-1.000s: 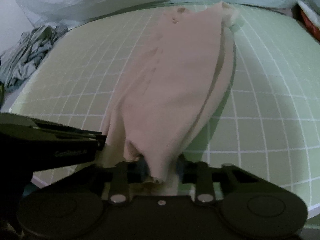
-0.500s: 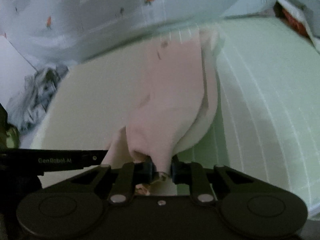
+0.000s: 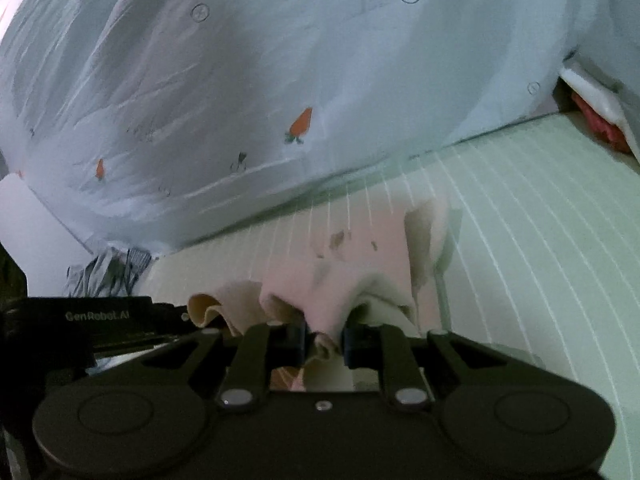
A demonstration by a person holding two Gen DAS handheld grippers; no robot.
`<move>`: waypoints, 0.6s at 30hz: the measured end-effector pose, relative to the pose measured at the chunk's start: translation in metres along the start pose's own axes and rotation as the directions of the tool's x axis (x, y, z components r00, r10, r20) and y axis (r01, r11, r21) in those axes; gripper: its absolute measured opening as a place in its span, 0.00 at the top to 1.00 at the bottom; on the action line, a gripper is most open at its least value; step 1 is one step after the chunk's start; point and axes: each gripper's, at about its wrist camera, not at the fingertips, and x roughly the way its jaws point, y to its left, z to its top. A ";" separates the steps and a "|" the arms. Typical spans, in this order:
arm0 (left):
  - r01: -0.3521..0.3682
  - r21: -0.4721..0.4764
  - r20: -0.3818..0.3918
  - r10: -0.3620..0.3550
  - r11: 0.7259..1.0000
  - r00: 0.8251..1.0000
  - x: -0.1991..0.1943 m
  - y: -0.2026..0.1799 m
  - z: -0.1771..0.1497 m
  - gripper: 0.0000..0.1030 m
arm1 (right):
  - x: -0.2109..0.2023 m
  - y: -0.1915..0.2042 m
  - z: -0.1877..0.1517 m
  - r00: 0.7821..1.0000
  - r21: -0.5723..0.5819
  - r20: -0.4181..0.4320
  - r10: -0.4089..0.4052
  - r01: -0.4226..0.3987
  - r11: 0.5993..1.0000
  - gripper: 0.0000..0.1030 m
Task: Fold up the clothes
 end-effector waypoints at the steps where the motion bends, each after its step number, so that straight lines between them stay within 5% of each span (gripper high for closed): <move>1: -0.001 -0.007 -0.003 0.001 1.000 1.000 0.007 0.002 0.006 0.92 | 0.006 -0.003 0.006 1.000 -0.002 -0.003 -0.002 0.002 1.000 0.84; 9: -0.092 -0.039 -0.075 0.089 0.995 0.993 0.096 0.033 0.040 0.92 | 0.099 -0.042 0.040 0.993 0.033 -0.114 -0.027 0.031 0.999 0.81; 13: -0.156 -0.153 -0.166 0.131 0.976 0.977 0.145 0.067 0.040 0.91 | 0.154 -0.067 0.040 0.975 0.081 -0.217 -0.050 0.069 0.994 0.77; 18: -0.156 -0.222 -0.172 0.119 0.962 0.978 0.161 0.086 0.050 0.90 | 0.184 -0.078 0.056 0.964 0.118 -0.267 -0.009 0.042 0.992 0.73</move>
